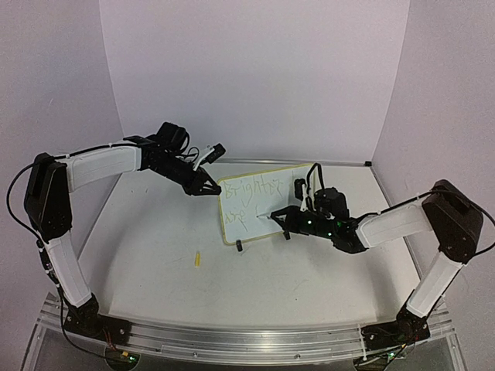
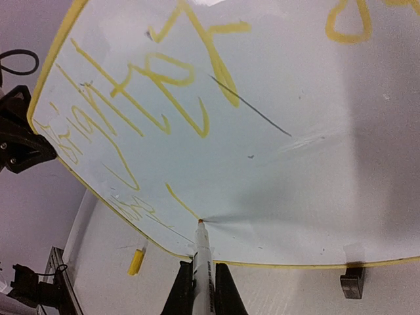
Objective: Write a sentence on the whiteboard
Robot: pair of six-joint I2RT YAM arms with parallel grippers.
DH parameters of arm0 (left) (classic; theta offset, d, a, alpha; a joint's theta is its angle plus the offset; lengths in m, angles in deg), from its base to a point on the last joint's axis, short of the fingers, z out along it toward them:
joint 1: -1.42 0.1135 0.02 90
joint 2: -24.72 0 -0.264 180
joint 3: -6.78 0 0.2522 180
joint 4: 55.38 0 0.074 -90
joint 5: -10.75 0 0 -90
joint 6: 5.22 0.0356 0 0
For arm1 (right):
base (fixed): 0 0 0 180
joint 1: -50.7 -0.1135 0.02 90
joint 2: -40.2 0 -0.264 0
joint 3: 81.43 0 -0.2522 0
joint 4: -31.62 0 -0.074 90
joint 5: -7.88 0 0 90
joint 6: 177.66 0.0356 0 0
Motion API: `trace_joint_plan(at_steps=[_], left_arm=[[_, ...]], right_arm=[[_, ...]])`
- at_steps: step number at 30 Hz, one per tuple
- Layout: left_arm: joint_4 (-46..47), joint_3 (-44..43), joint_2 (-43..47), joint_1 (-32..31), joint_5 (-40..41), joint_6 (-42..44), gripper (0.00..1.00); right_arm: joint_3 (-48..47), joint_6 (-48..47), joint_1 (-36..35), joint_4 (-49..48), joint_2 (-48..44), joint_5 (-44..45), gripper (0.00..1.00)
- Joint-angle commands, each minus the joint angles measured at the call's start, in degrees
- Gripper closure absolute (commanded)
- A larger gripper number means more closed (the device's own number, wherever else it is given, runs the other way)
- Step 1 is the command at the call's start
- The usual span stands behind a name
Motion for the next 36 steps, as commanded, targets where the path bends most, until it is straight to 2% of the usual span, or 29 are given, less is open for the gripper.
trace_joint_plan(at_steps=[1,20,36], left_arm=[[0.7,0.0,1.6,-0.4,0.8,1.6,1.0],[0.5,0.0,1.7,-0.4,0.8,1.7,1.0],[0.6,0.0,1.7,-0.4,0.8,1.7,1.0]], right_arm=[[0.5,1.0,0.4,-2.0,2.1,1.0,1.0],[2.1,3.6,0.5,-6.7,-2.9,4.6,1.0],[4.9,6.0,0.5,-5.7,-0.1,7.1,1.0]])
